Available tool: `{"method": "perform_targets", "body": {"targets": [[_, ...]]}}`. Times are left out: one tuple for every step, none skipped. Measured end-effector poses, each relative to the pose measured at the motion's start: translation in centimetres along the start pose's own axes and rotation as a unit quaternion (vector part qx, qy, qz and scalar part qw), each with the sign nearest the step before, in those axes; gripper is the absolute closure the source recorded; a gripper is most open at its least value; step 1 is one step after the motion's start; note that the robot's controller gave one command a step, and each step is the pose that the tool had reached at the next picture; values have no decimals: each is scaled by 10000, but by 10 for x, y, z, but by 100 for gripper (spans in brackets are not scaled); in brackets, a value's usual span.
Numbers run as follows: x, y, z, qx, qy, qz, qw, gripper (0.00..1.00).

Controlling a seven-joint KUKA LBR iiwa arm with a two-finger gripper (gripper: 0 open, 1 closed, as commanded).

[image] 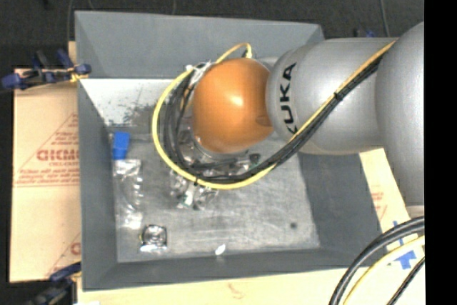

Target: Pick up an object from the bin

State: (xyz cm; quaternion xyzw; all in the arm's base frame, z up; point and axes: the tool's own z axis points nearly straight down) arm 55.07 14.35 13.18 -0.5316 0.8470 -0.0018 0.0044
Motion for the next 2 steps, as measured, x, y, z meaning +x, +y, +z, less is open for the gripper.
{"method": "perform_targets", "body": {"targets": [[0, -2, -13, -15, 13, 39, 10000, 100], [0, -4, -40, -10, 9, 79, 10000, 100]]}}
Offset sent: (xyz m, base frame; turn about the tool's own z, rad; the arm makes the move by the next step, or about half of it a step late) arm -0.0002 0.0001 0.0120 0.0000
